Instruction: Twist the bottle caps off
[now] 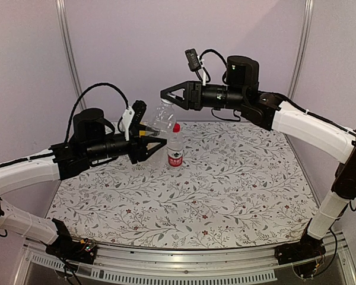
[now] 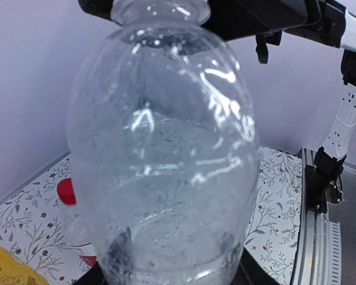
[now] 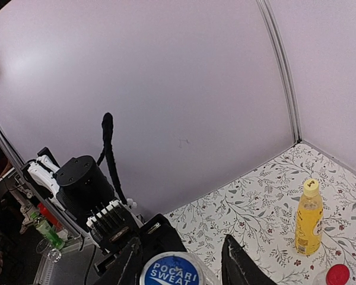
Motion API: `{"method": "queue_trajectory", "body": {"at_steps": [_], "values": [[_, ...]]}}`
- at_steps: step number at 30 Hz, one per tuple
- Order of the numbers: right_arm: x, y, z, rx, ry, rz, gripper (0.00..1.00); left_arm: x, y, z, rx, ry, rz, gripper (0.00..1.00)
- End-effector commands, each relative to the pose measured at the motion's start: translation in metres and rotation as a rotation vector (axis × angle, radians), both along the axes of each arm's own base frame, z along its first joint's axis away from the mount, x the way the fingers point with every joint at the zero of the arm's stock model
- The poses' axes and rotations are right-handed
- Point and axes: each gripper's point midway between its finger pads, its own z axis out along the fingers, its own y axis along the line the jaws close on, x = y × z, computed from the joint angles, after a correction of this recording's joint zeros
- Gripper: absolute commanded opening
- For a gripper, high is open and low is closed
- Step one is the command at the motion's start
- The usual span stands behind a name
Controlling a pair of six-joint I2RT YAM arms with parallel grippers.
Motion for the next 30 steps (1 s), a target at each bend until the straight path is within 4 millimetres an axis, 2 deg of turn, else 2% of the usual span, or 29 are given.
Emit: {"method": "queue_trajectory", "body": {"at_steps": [1, 3, 6, 9, 11, 12, 14, 16, 19, 20, 22, 23, 24, 26, 28, 30], "values": [[-0.005, 0.0, 0.017, 0.031, -0.032, 0.012, 0.44, -0.004, -0.004, 0.001, 0.003, -0.016, -0.009, 0.48], [-0.005, 0.0, 0.016, 0.03, -0.031, 0.015, 0.38, -0.004, -0.003, 0.002, 0.003, -0.018, -0.007, 0.48], [-0.008, 0.001, 0.015, 0.028, -0.035, 0.032, 0.21, -0.005, -0.004, 0.002, 0.003, -0.018, -0.013, 0.47], [-0.018, 0.001, 0.014, 0.018, -0.079, 0.098, 0.07, -0.022, -0.011, 0.002, -0.001, -0.025, -0.121, 0.5], [-0.033, -0.003, 0.013, 0.014, -0.141, 0.217, 0.03, -0.05, -0.02, 0.004, -0.021, -0.03, -0.295, 0.53], [-0.049, -0.007, 0.01, 0.013, -0.169, 0.333, 0.02, -0.071, -0.023, 0.005, -0.039, -0.023, -0.419, 0.54], [-0.068, -0.017, 0.004, 0.015, -0.232, 0.49, 0.01, -0.093, -0.025, 0.007, -0.067, -0.018, -0.557, 0.54], [-0.087, -0.027, -0.01, -0.001, -0.238, 0.631, 0.02, -0.111, -0.025, 0.007, -0.094, 0.014, -0.674, 0.53], [-0.099, -0.04, -0.016, 0.026, -0.321, 0.74, 0.03, -0.117, -0.026, 0.004, -0.1, 0.051, -0.733, 0.52], [-0.1, -0.044, -0.016, 0.033, -0.327, 0.758, 0.05, -0.117, -0.027, 0.003, -0.099, 0.057, -0.737, 0.52], [-0.096, -0.048, -0.017, 0.033, -0.321, 0.756, 0.18, -0.114, -0.028, 0.001, -0.095, 0.064, -0.727, 0.52], [-0.091, -0.048, -0.017, 0.025, -0.318, 0.734, 0.28, -0.112, -0.029, 0.0, -0.094, 0.062, -0.712, 0.52], [-0.084, -0.047, -0.018, 0.007, -0.308, 0.693, 0.43, -0.108, -0.029, 0.0, -0.092, 0.058, -0.69, 0.51], [-0.068, -0.044, -0.019, -0.035, -0.293, 0.581, 0.64, -0.097, -0.031, -0.002, -0.082, 0.058, -0.619, 0.5], [-0.058, -0.043, -0.017, -0.063, -0.278, 0.495, 0.76, -0.08, -0.032, -0.005, -0.061, 0.059, -0.517, 0.5], [-0.049, -0.044, -0.008, -0.073, -0.27, 0.414, 0.84, -0.06, -0.031, -0.007, -0.037, 0.062, -0.403, 0.49]]}}
